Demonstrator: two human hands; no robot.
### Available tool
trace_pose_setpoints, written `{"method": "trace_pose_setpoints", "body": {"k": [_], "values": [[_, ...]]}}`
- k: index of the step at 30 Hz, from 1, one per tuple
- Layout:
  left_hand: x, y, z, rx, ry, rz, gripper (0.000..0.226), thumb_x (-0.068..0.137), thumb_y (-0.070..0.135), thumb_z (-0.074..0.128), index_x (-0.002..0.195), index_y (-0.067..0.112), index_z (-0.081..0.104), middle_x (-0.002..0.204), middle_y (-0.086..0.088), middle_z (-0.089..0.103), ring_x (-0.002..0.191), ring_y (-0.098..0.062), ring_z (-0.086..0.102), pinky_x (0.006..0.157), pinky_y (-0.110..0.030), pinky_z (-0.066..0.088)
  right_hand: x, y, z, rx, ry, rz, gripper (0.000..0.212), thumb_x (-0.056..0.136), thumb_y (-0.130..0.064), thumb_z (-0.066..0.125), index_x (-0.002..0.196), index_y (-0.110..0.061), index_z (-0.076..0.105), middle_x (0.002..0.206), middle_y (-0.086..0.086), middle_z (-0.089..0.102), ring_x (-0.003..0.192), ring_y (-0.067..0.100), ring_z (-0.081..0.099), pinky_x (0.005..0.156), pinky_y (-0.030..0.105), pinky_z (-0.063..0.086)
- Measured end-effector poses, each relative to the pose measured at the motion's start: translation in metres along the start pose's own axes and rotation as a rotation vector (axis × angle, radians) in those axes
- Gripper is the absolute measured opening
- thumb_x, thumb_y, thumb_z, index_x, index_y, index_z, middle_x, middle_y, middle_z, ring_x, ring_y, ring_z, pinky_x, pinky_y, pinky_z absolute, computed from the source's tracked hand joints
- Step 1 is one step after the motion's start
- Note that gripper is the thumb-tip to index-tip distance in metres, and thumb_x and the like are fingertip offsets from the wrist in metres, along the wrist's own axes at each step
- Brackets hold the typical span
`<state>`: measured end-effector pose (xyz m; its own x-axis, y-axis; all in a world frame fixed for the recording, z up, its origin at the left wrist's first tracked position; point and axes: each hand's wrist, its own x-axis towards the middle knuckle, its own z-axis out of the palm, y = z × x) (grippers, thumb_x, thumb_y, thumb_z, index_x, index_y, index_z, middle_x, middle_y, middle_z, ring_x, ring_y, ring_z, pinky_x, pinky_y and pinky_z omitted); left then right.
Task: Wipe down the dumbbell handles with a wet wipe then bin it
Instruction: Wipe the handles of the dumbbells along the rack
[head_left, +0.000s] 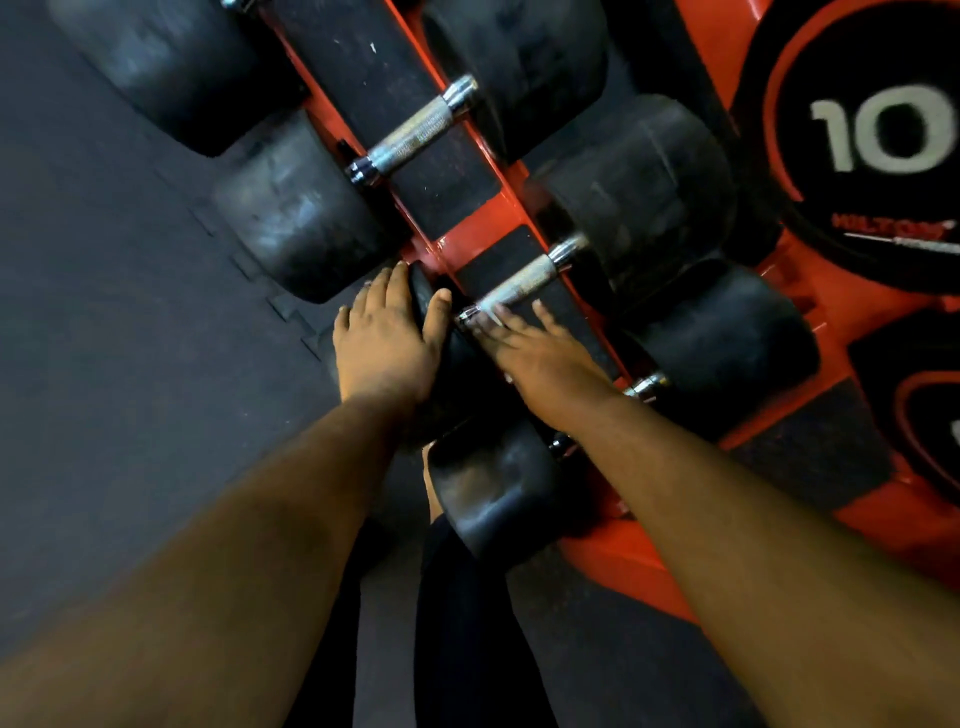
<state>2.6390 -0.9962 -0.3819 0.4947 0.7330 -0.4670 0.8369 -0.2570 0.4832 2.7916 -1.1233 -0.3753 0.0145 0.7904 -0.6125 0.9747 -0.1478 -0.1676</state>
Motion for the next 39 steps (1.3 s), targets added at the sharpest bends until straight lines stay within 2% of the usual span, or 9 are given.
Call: {"method": "trace_pose_setpoints", "body": {"k": [2,8,13,19,26,32,35,37,39], "values": [[-0.019,0.003,-0.001,0.007,-0.019,-0.011,0.071,0.104,0.056,0.035,0.161,0.014,0.028,0.167,-0.009,0.029,0.155,-0.027,0.023,0.125,-0.050,0.015,-0.022,0.004,0.002,0.032,-0.083,0.028,0.069,0.096,-0.007,0.046,0.159,-0.021,0.022,0.165,-0.003,0.024,0.154,0.018,0.011,0.122,0.047,0.005],[-0.094,0.011,0.004,0.084,-0.134,0.072,0.088,0.090,0.037,0.061,0.163,0.010,0.019,0.172,-0.013,0.008,0.159,-0.029,0.004,0.127,-0.052,0.009,-0.082,0.000,-0.002,0.208,0.075,0.174,0.073,0.089,0.002,0.052,0.155,-0.020,0.032,0.161,0.001,0.034,0.150,0.020,0.026,0.122,0.045,0.023],[-0.147,0.027,0.046,0.111,-0.196,0.137,0.071,0.085,0.049,0.042,0.146,0.012,0.050,0.154,-0.014,0.047,0.142,-0.032,0.042,0.112,-0.048,0.036,-0.098,-0.006,0.024,-0.012,-0.186,0.096,0.068,0.094,-0.004,0.038,0.158,-0.016,0.021,0.167,0.005,0.011,0.154,0.021,0.012,0.124,0.046,0.004],[-0.132,0.048,0.102,-0.063,-0.208,-0.151,0.083,0.081,0.058,0.018,0.147,0.016,0.047,0.149,-0.013,0.052,0.137,-0.034,0.045,0.118,-0.050,0.026,-0.100,0.005,0.064,-0.277,-0.304,0.087,0.053,0.099,-0.016,0.033,0.152,-0.013,0.030,0.146,0.008,0.040,0.142,0.025,0.033,0.122,0.059,0.003],[-0.122,0.043,0.112,0.001,-0.141,-0.130,0.067,0.090,0.058,0.029,0.133,0.017,0.058,0.130,-0.013,0.064,0.121,-0.036,0.057,0.105,-0.047,0.039,-0.035,0.006,0.051,-0.211,-0.561,0.168,0.029,0.097,-0.018,0.049,0.121,-0.016,0.065,0.128,0.008,0.065,0.120,0.027,0.062,0.100,0.038,0.042],[-0.121,0.045,0.110,0.004,-0.131,-0.135,0.068,0.088,0.059,0.028,0.133,0.018,0.057,0.128,-0.013,0.063,0.121,-0.036,0.056,0.103,-0.048,0.039,-0.105,0.003,0.072,-0.267,-0.262,0.133,0.068,0.085,-0.021,0.010,0.147,-0.012,0.039,0.141,0.011,0.045,0.141,0.029,0.034,0.124,0.052,0.002],[-0.120,0.045,0.112,0.003,-0.116,-0.134,0.069,0.087,0.060,0.027,0.133,0.018,0.057,0.127,-0.014,0.062,0.120,-0.037,0.056,0.101,-0.048,0.040,-0.076,0.008,0.069,-0.263,-0.333,0.130,0.044,0.094,-0.016,0.034,0.135,-0.018,0.049,0.133,0.005,0.055,0.128,0.026,0.051,0.117,0.046,0.025],[-0.121,0.044,0.113,0.012,-0.115,-0.135,0.068,0.088,0.060,0.028,0.135,0.019,0.056,0.127,-0.013,0.062,0.120,-0.037,0.055,0.101,-0.048,0.040,-0.046,0.012,0.060,-0.239,-0.455,0.146,0.028,0.097,-0.017,0.046,0.119,-0.020,0.063,0.124,0.005,0.066,0.116,0.026,0.063,0.095,0.038,0.045],[-0.122,0.043,0.114,0.010,-0.117,-0.141,0.068,0.088,0.060,0.028,0.135,0.020,0.056,0.127,-0.013,0.062,0.121,-0.036,0.055,0.101,-0.048,0.040,-0.037,0.013,0.061,-0.235,-0.515,0.159,0.026,0.097,-0.016,0.048,0.116,-0.020,0.066,0.121,0.006,0.068,0.113,0.027,0.065,0.089,0.037,0.048]]}}
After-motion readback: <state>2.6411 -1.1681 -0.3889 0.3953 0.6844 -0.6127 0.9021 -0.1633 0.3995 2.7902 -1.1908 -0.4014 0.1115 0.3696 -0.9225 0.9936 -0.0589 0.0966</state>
